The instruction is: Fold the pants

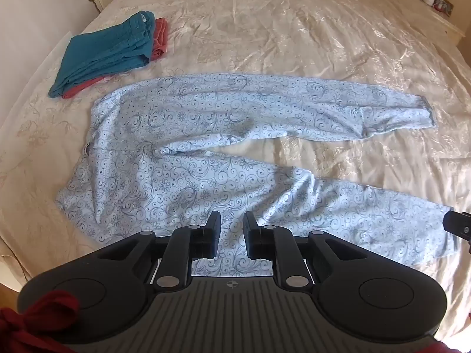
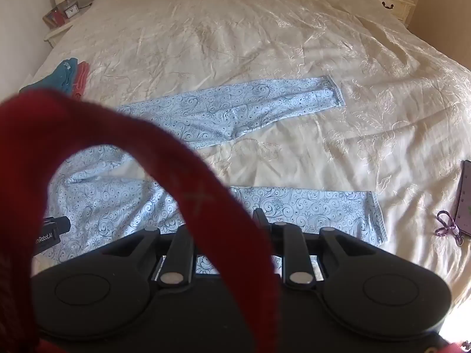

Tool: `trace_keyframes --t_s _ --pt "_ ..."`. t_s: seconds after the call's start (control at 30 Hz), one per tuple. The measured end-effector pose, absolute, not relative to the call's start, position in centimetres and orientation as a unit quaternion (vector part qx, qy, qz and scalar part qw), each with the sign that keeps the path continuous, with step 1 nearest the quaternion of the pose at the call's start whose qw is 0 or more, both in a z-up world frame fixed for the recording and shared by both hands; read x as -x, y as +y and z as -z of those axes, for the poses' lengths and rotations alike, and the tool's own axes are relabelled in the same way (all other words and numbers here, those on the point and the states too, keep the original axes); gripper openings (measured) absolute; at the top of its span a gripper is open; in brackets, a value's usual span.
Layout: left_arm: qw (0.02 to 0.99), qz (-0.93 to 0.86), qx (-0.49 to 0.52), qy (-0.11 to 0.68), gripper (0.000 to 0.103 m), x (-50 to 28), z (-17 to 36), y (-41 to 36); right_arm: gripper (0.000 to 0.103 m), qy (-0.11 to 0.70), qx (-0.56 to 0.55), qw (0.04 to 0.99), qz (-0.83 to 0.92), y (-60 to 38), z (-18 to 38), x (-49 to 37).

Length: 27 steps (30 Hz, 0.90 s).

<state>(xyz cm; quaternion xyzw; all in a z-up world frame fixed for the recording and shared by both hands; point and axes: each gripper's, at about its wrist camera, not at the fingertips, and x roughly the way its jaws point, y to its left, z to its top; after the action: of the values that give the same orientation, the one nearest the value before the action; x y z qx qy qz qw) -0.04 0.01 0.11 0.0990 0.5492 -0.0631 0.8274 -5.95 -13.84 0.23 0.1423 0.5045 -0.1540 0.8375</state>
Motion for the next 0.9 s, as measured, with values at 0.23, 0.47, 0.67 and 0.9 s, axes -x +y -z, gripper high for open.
trace_keyframes --t_s 0.23,0.47,0.67,0.9 --pt "0.832 0.062 -0.103 0.541 0.017 0.2 -0.2 0.4 0.033 0.509 -0.137 0.835 0.157 -12.9 0.4 6.1" --pt "0.823 0.059 -0.107 0.555 0.017 0.1 -0.6 0.3 0.033 0.533 -0.130 0.822 0.155 -12.9 1.2 6.0" --pt "0.823 0.057 -0.110 0.555 0.017 0.1 0.0 0.3 0.033 0.541 -0.131 0.816 0.156 -13.0 1.6 5.8" --pt "0.822 0.055 -0.112 0.556 0.017 0.1 0.2 0.2 0.033 0.545 -0.131 0.813 0.156 -13.0 1.8 5.7"
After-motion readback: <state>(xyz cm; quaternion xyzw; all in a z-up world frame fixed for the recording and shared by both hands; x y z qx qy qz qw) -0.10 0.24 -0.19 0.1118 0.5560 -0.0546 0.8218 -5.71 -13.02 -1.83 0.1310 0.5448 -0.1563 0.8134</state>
